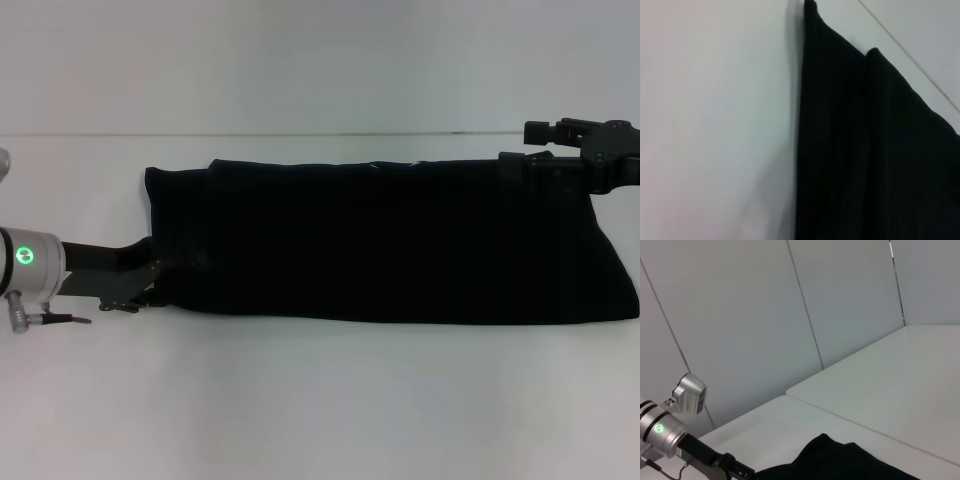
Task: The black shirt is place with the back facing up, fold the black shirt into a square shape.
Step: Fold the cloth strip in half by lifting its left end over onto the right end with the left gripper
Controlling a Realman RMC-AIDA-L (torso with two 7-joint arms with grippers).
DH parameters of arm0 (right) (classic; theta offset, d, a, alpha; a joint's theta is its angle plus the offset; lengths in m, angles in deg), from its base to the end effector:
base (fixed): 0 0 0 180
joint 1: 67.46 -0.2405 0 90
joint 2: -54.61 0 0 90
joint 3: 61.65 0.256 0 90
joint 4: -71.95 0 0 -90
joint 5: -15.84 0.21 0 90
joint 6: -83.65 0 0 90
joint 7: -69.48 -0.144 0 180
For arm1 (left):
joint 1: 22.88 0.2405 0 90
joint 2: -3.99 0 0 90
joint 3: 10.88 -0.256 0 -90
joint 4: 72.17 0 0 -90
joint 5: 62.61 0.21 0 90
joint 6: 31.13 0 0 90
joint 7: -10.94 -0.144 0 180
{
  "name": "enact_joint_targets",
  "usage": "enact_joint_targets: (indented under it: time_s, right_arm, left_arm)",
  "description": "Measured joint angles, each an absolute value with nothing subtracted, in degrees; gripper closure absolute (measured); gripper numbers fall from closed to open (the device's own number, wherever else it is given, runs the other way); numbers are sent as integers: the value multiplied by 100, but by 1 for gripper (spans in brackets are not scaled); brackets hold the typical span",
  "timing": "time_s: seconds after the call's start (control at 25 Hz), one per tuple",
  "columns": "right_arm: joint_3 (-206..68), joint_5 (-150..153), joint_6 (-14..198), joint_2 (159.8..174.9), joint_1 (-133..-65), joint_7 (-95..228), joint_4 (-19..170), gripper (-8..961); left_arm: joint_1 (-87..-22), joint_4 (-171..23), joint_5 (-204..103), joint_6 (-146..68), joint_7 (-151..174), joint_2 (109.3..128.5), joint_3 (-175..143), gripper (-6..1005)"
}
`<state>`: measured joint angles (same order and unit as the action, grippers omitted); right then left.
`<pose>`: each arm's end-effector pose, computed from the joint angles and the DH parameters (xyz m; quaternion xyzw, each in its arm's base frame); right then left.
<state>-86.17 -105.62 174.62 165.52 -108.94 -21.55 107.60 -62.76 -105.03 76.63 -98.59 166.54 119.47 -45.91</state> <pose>0.2383 0.3930 0.0766 -0.9146 0.2551 0.2622 0.1724 -0.3017 0.3891 0.0098 -0.6304 -0.7417 -0.1402 0.1813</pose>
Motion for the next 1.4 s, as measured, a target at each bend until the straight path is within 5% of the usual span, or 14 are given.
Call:
enact_joint_targets:
  time_s: [0.32, 0.72, 1.4]
  right_arm:
    - [-8617, -10553, 17462, 16564, -10894, -2160, 10866, 27]
    - [-8638, -10553, 17462, 16579, -10904, -2186, 10921, 26]
    - [-8626, -10521, 17405, 16681, -10913, -2180, 10884, 26]
  left_arm:
    - [-6264, -10493, 7672, -9914, 16366, 11942, -4549, 156]
    - [-6243, -10474, 7697, -9919, 16220, 11929, -4535, 604]
    - [-6074, -10648, 7765, -9999, 15530, 11927, -4400, 976]
